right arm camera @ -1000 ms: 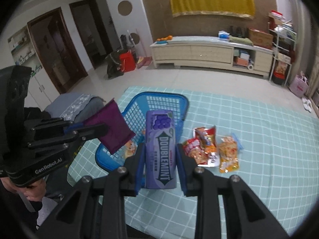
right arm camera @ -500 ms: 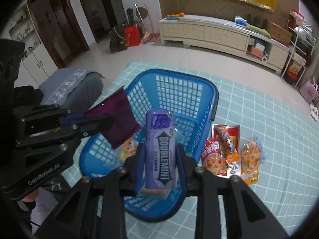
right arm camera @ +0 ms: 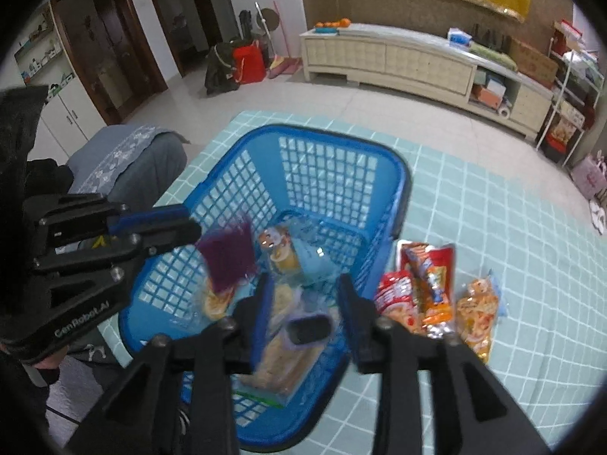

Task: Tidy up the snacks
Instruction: 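Open both tools to drop the packet and gum box into the basket, then move both open tools from the basket toward the remaining chip bags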

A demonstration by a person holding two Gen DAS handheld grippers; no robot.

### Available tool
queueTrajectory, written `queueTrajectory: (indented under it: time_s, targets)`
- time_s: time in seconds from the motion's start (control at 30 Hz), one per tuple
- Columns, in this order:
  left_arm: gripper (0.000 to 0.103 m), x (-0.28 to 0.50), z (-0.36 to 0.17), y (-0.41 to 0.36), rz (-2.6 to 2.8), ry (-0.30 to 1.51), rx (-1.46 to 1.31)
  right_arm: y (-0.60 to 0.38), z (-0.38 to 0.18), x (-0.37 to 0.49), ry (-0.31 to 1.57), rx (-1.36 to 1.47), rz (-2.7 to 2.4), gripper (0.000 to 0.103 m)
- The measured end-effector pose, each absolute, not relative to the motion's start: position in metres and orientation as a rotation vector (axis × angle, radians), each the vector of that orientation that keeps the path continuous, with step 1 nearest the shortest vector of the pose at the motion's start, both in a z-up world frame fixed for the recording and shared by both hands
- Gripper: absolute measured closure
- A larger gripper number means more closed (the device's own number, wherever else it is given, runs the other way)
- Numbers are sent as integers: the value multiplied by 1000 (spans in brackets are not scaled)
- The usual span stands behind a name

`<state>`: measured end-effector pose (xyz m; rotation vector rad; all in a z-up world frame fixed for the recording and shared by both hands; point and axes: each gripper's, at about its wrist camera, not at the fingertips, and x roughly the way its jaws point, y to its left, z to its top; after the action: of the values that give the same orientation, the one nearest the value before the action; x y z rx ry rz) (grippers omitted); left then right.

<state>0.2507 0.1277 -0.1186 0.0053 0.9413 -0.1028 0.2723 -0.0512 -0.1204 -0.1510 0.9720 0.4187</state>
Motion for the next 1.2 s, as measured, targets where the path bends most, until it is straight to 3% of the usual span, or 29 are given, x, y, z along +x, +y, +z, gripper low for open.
queueTrajectory:
  time_s: [0.03, 0.1, 0.17, 0.47, 0.8, 1.2]
  targets:
    - [69, 249, -118, 129, -98, 939, 1, -54, -118, 271, 961, -146, 414, 30]
    - [60, 245, -114, 130, -80, 934, 0, -62, -110, 269, 945, -132, 410, 24]
    - [46, 242, -109, 129, -70, 927, 4, -70, -104, 267, 935, -138, 396, 23]
    - [25, 227, -78, 83, -126, 861, 76, -134, -75, 256, 900, -109, 316, 16]
    - [22, 241, -76, 13, -155, 869, 91, -210, -71, 256, 919, -63, 258, 16]
    - [22, 293, -104, -54, -128, 1004, 35, -275, -93, 270, 958, -43, 195, 16]
